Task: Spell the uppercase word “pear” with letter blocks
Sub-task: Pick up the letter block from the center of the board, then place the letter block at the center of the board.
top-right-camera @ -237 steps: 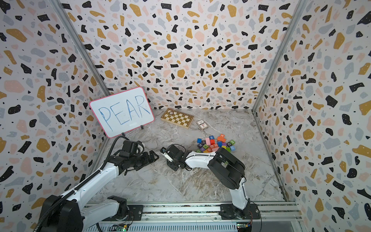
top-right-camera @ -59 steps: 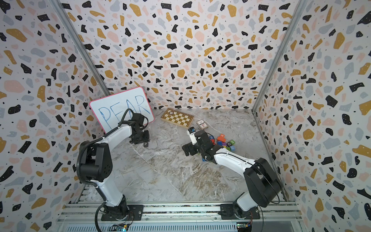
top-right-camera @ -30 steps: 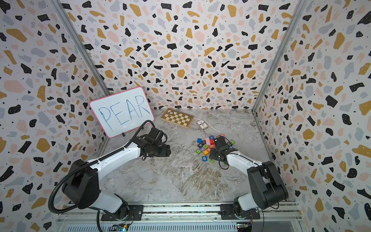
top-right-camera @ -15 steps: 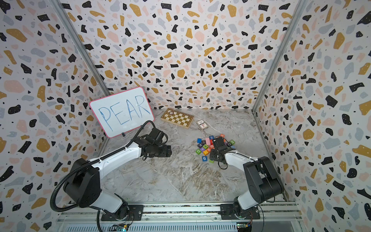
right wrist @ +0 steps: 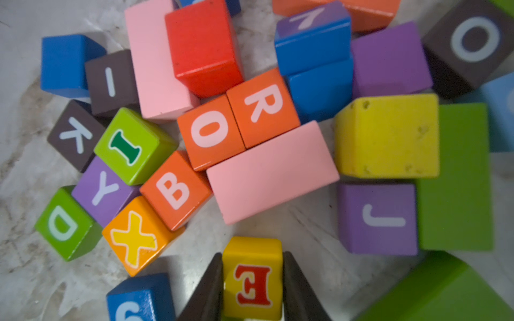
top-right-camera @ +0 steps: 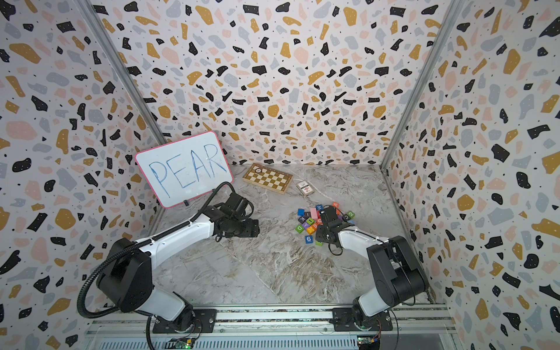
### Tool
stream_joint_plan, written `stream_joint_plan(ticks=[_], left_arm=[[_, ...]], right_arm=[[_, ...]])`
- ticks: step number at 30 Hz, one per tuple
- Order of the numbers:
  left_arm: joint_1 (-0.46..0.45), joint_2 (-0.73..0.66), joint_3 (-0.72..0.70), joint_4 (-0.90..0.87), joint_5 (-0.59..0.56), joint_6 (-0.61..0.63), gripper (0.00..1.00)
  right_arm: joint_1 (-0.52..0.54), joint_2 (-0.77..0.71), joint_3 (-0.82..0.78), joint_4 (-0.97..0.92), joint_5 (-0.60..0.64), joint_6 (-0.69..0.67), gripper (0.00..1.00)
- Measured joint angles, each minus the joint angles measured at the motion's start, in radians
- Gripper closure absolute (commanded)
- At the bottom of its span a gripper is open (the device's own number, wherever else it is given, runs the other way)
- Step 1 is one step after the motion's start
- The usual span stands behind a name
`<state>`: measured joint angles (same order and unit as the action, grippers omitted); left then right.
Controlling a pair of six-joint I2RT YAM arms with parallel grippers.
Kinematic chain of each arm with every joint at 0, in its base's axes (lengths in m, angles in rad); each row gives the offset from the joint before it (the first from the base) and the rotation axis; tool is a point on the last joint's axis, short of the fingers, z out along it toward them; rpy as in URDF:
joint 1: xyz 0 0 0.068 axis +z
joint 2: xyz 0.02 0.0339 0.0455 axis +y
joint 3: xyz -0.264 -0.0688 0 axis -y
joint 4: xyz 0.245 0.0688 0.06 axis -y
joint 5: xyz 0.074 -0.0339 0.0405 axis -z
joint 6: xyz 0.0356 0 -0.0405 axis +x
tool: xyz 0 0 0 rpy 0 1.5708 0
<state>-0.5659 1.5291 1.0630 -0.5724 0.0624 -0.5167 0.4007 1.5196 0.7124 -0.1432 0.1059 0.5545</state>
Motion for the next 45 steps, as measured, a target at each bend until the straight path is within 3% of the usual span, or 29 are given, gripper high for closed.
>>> stream_joint_plan(ticks=[6,13,21,29,37,45], left_arm=[[0.011,0.0,0.001,-0.002,0.025,0.0,0.13],[0.071,-0.023,-0.019,0.014,0.079,0.0,0.13],[0.186,-0.073,-0.133,0.022,0.13,-0.01,0.13],[0.346,-0.175,-0.171,0.006,0.17,-0.009,0.13],[0.371,-0.177,-0.176,-0.003,0.199,-0.008,0.13],[0.381,-0.176,-0.176,-0.002,0.224,-0.009,0.13]], right_arm=[[0.028,-0.012,0.033,-0.033,0.023,-0.035,0.71],[0.217,-0.024,0.16,-0.042,0.084,-0.114,0.71],[0.391,0.219,0.367,-0.004,0.056,-0.23,0.71],[0.484,0.388,0.492,0.018,-0.041,-0.343,0.71],[0.529,0.527,0.626,0.024,-0.085,-0.422,0.66],[0.581,0.565,0.663,0.012,-0.086,-0.455,0.58]])
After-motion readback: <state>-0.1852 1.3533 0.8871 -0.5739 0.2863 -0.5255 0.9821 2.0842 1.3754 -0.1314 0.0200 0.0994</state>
